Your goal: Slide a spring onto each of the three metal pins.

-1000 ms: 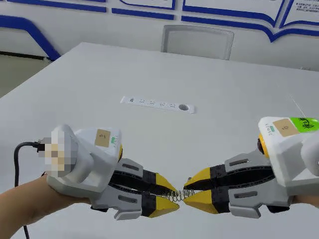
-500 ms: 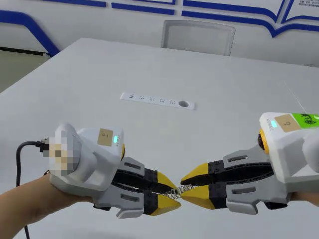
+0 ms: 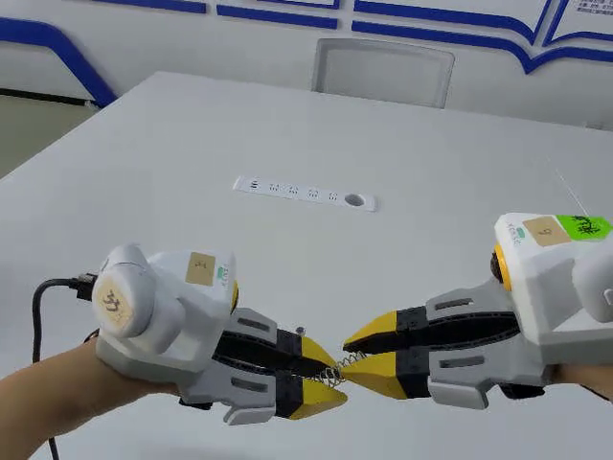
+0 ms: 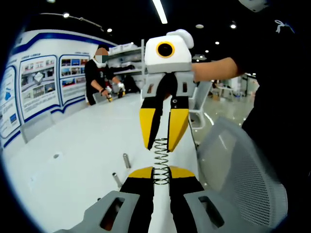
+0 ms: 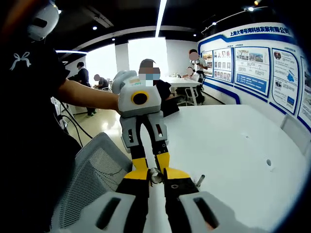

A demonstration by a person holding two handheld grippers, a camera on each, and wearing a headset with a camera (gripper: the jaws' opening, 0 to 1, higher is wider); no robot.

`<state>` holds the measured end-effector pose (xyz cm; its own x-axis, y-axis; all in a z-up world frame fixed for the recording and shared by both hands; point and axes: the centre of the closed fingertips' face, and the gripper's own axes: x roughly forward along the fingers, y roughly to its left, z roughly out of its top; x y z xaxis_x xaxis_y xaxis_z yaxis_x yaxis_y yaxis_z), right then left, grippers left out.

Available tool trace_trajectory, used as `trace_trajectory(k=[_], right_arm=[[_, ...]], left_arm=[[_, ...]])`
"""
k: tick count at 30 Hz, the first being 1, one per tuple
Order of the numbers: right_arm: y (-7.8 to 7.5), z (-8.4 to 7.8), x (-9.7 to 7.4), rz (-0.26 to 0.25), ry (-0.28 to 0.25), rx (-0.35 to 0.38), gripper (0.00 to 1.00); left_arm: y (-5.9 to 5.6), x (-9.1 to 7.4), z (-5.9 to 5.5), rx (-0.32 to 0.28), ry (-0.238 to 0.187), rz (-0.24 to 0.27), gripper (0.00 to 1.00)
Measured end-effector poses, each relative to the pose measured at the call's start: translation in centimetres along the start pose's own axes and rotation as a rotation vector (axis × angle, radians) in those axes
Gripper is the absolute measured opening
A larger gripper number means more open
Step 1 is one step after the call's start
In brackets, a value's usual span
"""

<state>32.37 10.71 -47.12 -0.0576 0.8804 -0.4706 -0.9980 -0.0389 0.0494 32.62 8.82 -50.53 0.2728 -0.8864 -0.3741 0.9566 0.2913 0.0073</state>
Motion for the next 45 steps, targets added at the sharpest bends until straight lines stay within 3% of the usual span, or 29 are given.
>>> trace_trajectory(k=[5, 13, 16, 26, 33, 41, 45], right_arm=[[-0.1, -0.2, -0.1, -0.004, 0.008, 0.009, 0.14], [-0.1, 0.4, -0.1, -0.002, -0.029, 0.03, 0.12], [0.2, 1.2, 0.1, 0.01, -0.059, 0.027, 0.11], [0.1, 1.4, 0.7, 0.014, -0.029, -0.012, 0.11], [-0.4, 1.6, 0.4, -0.011, -0.042, -0.008, 0.1], [-1.8, 2.0, -0.6, -0.055, -0.055, -0.004, 0.1], [-2.6, 1.6, -1.0, -0.082, -0.039, -0.003, 0.1]], left_arm=[[0.3, -0.1, 0.2, -0.005, -0.005, 0.009, 0.1], [0.3, 0.0, 0.3, -0.007, -0.012, 0.005, 0.1], [-0.2, 0.2, 0.5, -0.019, -0.023, -0.015, 0.1], [0.2, 0.0, 0.3, -0.023, -0.015, 0.01, 0.1], [0.8, -0.2, 0.7, -0.061, -0.053, 0.03, 0.12], [1.7, -0.5, 0.1, -0.089, -0.037, 0.069, 0.28], [2.2, -1.1, 0.4, -0.105, -0.059, 0.094, 0.34]])
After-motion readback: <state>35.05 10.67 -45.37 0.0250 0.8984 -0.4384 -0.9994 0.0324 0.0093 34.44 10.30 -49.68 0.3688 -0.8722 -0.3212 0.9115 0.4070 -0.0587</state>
